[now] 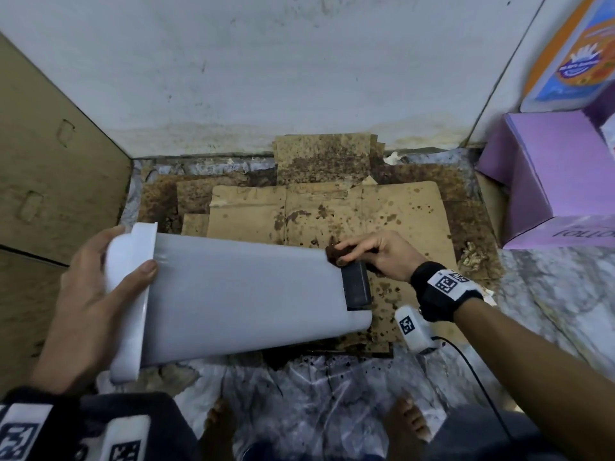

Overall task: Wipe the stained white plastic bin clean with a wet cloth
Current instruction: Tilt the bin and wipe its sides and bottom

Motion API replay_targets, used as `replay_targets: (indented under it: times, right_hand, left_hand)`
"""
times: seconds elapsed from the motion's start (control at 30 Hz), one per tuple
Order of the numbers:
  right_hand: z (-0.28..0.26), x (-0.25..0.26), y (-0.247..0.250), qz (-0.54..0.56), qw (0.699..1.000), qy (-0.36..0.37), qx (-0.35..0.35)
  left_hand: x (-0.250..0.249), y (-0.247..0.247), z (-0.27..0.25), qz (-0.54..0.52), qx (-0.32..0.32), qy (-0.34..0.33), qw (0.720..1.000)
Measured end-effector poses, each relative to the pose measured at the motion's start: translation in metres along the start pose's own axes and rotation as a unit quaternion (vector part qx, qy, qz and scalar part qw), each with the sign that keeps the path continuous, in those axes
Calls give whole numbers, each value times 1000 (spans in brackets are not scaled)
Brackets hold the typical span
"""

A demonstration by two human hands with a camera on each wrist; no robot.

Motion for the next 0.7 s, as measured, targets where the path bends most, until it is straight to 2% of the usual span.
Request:
replay_targets:
  times: [0.2, 0.33, 0.4, 0.5, 0.53, 0.7]
  right_hand:
    - [-17, -26, 37, -87, 993, -32, -74]
    - [-11, 0, 52, -86, 987, -6, -134]
    - [1, 24, 39, -81, 991, 32, -98]
    - [15, 38, 3, -90, 995, 46, 15]
    - [15, 34, -2, -79, 996, 35, 25]
    - [2, -8, 11, -35, 999, -10, -21]
  left_hand:
    - [-19, -5, -1, 11, 0, -20, 1000]
    - [-21, -6, 0, 17, 2, -20, 1000]
    - [-22, -7, -1, 24, 0, -22, 999]
    - [-23, -6, -1, 22, -6, -25, 999]
    - [-22, -6, -1, 20, -5, -26, 999]
    - [-14, -3, -1, 11, -4, -22, 1000]
Point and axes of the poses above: each hand's wrist, its own z-axis towards the middle knuckle, its own y-axis out of the back of the hand, x = y × z, the point moved 6 cm from there along z, towards the middle knuckle
